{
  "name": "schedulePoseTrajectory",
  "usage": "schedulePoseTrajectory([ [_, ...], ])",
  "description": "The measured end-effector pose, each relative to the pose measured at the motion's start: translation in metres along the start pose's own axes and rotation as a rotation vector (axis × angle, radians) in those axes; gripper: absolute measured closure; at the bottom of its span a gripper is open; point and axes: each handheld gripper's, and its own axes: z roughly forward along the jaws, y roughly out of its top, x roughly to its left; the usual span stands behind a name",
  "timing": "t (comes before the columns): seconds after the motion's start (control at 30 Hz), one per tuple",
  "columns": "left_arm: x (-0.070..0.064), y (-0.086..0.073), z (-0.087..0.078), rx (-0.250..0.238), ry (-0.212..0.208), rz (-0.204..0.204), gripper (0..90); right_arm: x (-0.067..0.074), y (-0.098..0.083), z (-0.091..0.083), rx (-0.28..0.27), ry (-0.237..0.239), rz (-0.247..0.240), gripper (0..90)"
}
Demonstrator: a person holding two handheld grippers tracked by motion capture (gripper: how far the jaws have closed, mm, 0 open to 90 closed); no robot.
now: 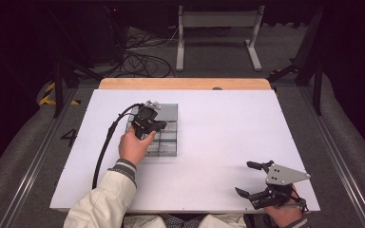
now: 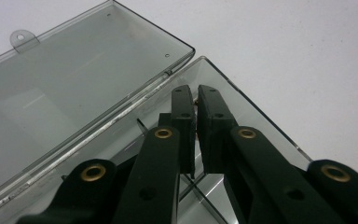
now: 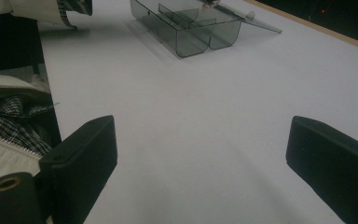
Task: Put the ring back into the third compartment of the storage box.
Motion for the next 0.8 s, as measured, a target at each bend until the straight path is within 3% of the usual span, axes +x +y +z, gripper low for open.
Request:
schedulePoseTrajectory([
  [0.3, 0.002, 0.0, 0.008, 0.033, -0.008, -0.015, 85.7, 0.0, 0.0, 0.0, 0.0, 0.002, 0.0, 9.4],
  [0.6, 0.002, 0.0, 0.012, 0.072, -0.024, -0.07, 85.7, 0.0, 0.0, 0.0, 0.005, 0.002, -0.003, 9.4],
  [0.8, 0.003, 0.0, 0.015, 0.088, -0.027, -0.077, 85.7, 0.0, 0.0, 0.0, 0.005, 0.002, -0.003, 9.4],
])
